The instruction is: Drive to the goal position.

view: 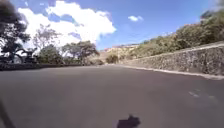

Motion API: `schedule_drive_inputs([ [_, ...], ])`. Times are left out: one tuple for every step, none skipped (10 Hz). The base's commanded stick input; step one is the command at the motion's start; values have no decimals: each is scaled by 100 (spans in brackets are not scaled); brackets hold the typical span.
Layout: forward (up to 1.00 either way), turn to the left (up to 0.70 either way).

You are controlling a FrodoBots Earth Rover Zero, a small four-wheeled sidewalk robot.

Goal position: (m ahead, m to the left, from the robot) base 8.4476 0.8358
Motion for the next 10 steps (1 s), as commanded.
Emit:
schedule_drive_inputs([
  [50, 0],
  [50, 0],
  [50, 0],
  [50, 0],
  [50, 0],
  [50, 0],
  [50, 0],
  [50, 0],
  [50, 0],
  [50, 0],
])
